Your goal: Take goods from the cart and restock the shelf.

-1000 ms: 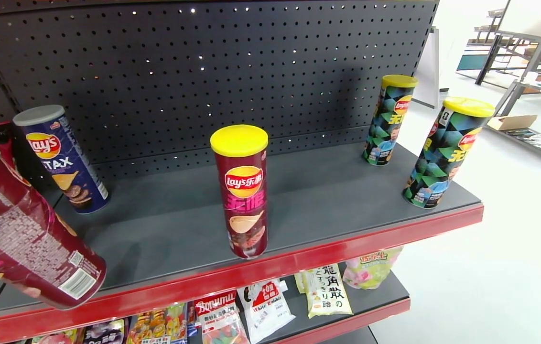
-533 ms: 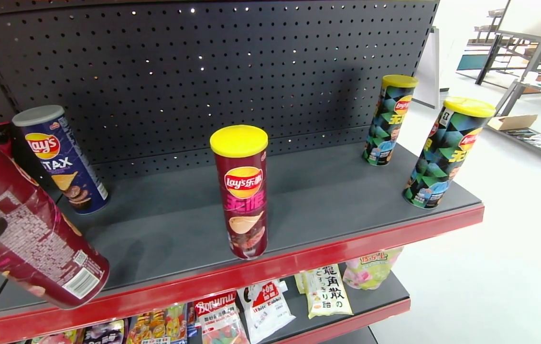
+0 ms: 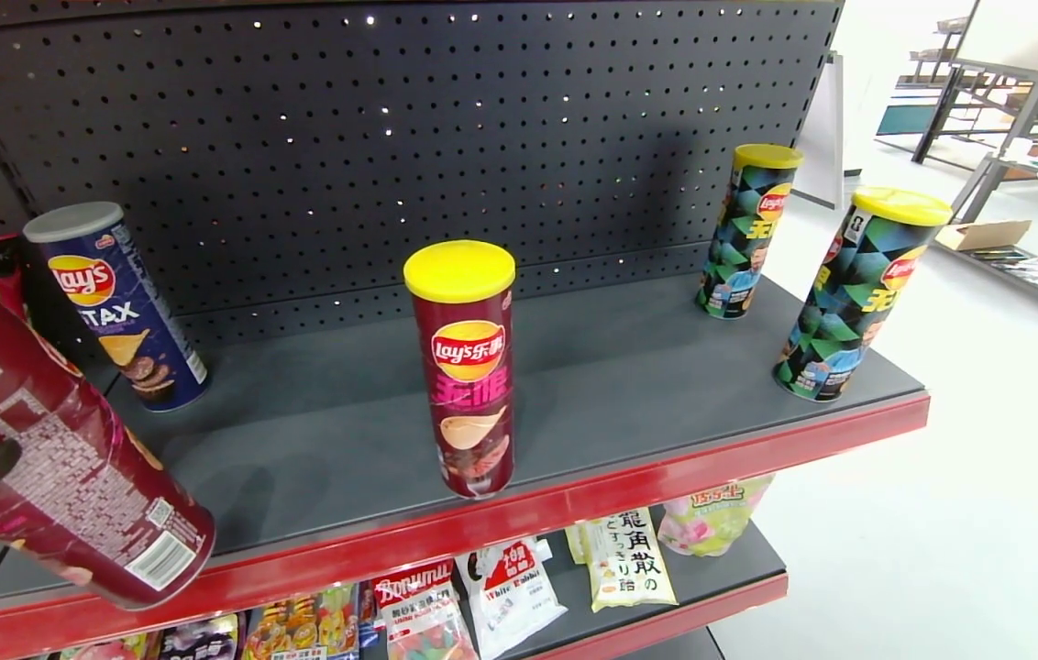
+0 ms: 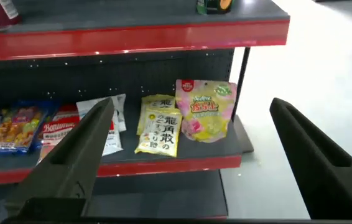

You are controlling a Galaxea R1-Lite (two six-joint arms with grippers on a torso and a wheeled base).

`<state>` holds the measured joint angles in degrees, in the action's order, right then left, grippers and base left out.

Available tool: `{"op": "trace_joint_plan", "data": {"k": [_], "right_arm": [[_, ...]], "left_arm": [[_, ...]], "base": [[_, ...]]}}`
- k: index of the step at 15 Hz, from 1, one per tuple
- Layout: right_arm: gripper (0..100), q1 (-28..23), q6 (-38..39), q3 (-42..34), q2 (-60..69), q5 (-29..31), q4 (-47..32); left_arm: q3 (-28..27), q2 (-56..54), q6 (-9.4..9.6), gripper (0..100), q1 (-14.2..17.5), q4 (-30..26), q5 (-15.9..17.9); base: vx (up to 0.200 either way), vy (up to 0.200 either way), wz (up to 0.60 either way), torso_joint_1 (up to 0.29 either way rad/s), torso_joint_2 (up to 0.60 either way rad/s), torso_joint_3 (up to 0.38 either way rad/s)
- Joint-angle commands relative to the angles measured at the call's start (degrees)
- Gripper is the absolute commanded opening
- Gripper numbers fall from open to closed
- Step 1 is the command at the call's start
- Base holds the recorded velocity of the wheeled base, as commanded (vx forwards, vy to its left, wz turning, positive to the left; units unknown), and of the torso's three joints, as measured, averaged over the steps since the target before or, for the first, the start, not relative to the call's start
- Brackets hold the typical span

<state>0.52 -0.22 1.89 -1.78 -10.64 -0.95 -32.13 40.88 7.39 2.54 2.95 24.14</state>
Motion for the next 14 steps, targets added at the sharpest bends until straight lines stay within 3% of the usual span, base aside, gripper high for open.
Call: {"op": "trace_joint_plan", "data": {"k": [1, 5, 7, 8, 10, 14], "right_arm": [[100, -0.3, -0.4, -0.2, 1.4, -1.3, 0.4], [100, -0.3, -3.9, -0.6, 1.5, -4.3, 1.3], [100, -0.3, -2.9, -1.9, 1.6, 9.4, 3.4], [100, -0.3, -1.3, -1.9, 1.6, 10.4, 3.6], [100, -0.3, -2.2, -1.9, 1.6, 7.7, 2.6], [100, -0.3, 0.3, -1.9, 1.6, 8.4, 1.0]], "left_arm": [[0.6, -1.5, 0.00, 0, 0.0, 0.0, 0.2], [0.8, -2.5, 0.00, 0, 0.0, -0.1, 0.6], [0.9, -2.7, 0.00, 0, 0.0, -0.1, 0.6], [0.9, -3.1, 0.00, 0, 0.0, -0.1, 0.6], [1.0, -3.5, 0.00, 0, 0.0, -0.3, 0.6], [1.7, -4.3, 0.08, 0, 0.0, -0.3, 0.6]], "base": [[0.000, 0.000, 0.00, 0.000, 0.00, 0.000], [0.000, 0.000, 0.00, 0.000, 0.00, 0.000], [0.000, 0.000, 0.00, 0.000, 0.00, 0.000], [0.000, 0.000, 0.00, 0.000, 0.00, 0.000], [0.000, 0.000, 0.00, 0.000, 0.00, 0.000], [0.000, 0.000, 0.00, 0.000, 0.00, 0.000]]}}
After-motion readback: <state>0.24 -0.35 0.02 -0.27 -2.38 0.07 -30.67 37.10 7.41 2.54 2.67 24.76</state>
